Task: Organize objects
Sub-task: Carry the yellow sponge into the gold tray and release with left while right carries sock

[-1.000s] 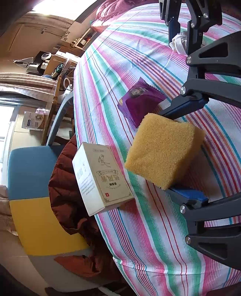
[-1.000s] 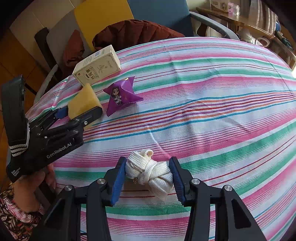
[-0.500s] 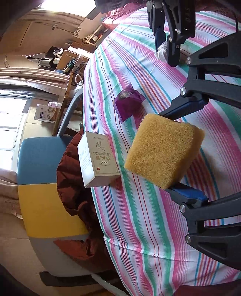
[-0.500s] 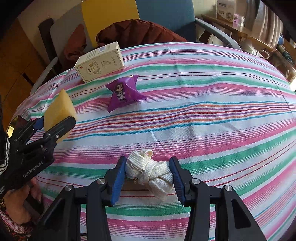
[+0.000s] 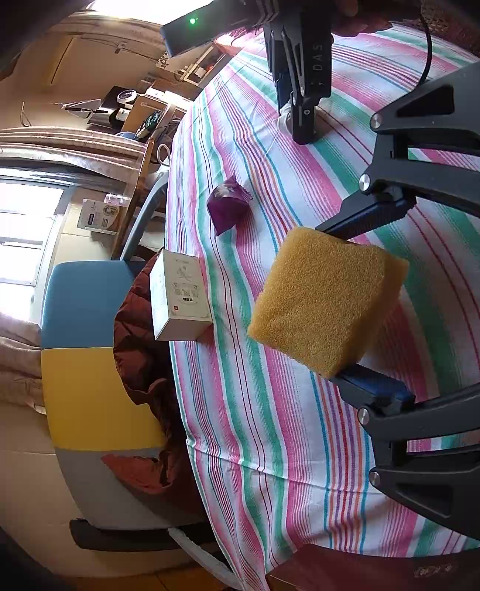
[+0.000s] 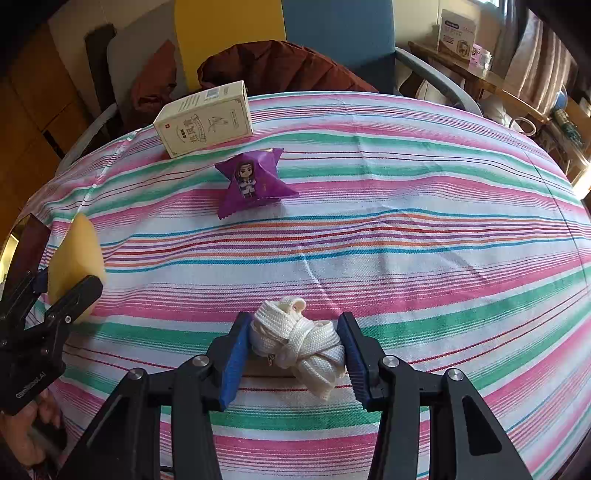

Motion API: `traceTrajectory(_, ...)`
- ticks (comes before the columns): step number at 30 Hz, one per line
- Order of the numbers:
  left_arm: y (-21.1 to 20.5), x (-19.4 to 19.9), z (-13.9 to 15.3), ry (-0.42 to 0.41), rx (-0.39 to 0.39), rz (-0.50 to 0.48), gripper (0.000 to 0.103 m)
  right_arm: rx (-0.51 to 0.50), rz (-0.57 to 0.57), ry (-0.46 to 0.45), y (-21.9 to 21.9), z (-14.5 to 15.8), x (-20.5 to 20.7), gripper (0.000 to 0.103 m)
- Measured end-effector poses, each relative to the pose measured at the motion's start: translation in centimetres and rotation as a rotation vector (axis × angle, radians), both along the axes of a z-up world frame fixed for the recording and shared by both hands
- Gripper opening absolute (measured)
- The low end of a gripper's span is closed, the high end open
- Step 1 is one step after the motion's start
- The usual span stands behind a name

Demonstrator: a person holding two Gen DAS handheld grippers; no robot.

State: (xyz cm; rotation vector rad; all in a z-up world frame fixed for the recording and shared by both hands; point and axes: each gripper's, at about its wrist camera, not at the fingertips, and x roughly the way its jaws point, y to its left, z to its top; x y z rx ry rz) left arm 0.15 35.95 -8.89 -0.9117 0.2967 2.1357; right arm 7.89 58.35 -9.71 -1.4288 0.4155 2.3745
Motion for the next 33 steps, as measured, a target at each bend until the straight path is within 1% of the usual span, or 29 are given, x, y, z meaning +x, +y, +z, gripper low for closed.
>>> traceTrajectory(5,-1.1,1.1,0.2,0.032,-0.009,-0.003,0.066,0.025,0.008,0.0,-0.3,-0.1,-0.2,0.049)
traceTrajectory(8,-1.8,1.8,0.3,0.046,-0.009,-0.002,0.066,0.013,0.025,0.022,-0.7,0.0,0.0,0.048)
traceTrajectory(11,-2.8,2.3,0.3,0.048,-0.005,0.009,0.066,-0.004,0.073,0.047,-2.0,0.1,-0.3,0.047)
traceTrajectory(15,-4.1,2.6,0.3,0.037,0.003,0.031,0.066,0.025,0.16,0.059,-4.6,0.1,-0.7,0.047)
traceTrajectory(18,-4.9,3.1,0.4,0.033,0.006,0.035,0.066,0.012,0.214,0.081,-6.2,0.2,-0.9,0.047)
traceTrajectory(22,-6.4,4.0,0.5,0.019,0.031,0.054,0.066,-0.026,0.259,0.111,-8.0,0.3,-0.9,0.047)
traceTrajectory(25,-8.0,4.7,0.8,-0.007,0.074,0.064,0.066,-0.017,0.299,0.115,-9.5,0.2,-1.0,0.047)
traceTrajectory(28,-9.4,5.3,1.1,-0.001,0.079,0.065,0.066,0.019,0.33,0.115,-10.6,0.1,-0.7,0.047)
traceTrajectory(30,-10.6,5.2,1.6,-0.002,0.088,0.081,0.066,0.018,0.341,0.123,-10.8,0.1,-0.6,0.047)
traceTrajectory(33,-12.6,4.4,2.4,-0.03,0.13,0.121,0.066,0.017,0.344,0.132,-11.0,0.2,-0.4,0.047)
